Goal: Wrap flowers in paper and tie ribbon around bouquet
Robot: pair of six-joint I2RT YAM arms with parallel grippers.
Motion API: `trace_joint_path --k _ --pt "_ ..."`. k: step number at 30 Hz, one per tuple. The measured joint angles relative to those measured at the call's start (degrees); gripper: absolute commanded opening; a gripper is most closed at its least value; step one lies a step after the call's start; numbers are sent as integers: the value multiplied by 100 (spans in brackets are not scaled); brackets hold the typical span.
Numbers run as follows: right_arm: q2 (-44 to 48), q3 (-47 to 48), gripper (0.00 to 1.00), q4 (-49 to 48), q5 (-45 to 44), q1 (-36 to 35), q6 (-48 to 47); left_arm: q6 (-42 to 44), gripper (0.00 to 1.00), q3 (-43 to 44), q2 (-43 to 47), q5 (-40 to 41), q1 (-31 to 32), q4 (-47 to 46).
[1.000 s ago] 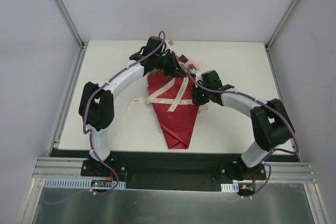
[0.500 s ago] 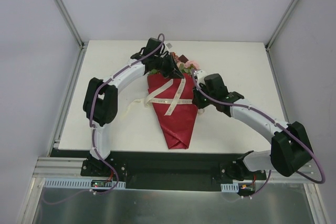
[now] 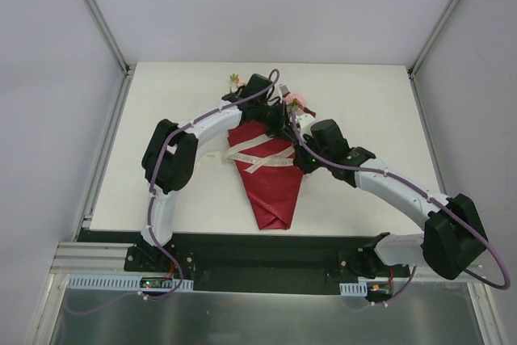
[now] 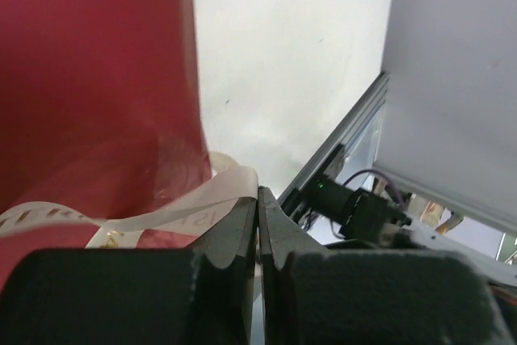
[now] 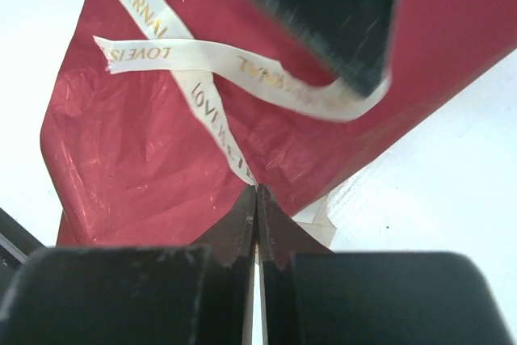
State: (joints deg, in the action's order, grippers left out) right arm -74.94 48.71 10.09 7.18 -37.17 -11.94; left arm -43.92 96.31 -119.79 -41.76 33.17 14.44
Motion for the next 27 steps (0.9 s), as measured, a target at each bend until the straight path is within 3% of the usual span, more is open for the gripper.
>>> trace_joint_path --k 6,14,27 --pt "151 0 1 -120 -122 7 55 339 9 -533 0 -48 127 269" --pt "-133 83 1 -234 -219 131 118 922 31 -529 15 -326 131 658" --pt "-654 433 1 -431 107 323 247 1360 39 -520 638 -214 -122 1106"
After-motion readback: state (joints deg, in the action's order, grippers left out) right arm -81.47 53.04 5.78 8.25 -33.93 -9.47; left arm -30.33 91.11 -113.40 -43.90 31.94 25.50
